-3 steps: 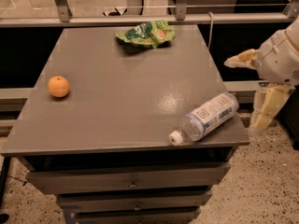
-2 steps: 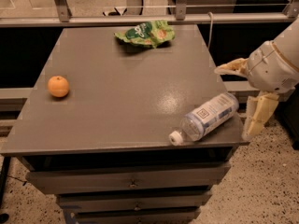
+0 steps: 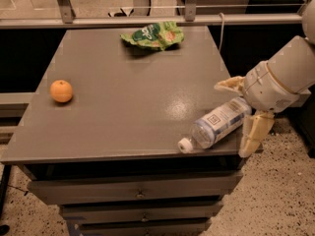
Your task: Pick blue plastic bottle
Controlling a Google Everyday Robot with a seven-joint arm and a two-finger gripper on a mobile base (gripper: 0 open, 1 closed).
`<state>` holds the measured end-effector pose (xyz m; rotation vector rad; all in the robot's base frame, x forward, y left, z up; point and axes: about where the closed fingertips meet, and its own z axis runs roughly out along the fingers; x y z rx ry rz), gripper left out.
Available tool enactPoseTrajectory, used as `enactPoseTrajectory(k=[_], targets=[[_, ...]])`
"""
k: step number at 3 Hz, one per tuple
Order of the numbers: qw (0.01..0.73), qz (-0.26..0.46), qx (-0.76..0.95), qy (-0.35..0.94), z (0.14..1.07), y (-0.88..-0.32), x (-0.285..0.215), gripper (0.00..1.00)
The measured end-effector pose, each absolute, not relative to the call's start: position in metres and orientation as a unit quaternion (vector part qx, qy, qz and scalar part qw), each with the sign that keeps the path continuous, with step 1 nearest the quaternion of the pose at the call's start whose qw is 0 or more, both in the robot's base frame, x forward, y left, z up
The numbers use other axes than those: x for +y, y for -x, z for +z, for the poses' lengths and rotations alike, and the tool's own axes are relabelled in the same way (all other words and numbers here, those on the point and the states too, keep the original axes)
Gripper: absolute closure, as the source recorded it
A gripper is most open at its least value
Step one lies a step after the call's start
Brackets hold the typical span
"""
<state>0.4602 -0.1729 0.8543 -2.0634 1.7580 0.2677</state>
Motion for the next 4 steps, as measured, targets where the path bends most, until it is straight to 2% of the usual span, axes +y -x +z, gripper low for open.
enactPoseTrajectory(k=[1,4], targets=[[0.205,0.093,0.644,0.732,0.845,-0.464,-0.17,0.22],[0.215,0.083,0.651,0.723,0.853,-0.483,-0.148,0.92]])
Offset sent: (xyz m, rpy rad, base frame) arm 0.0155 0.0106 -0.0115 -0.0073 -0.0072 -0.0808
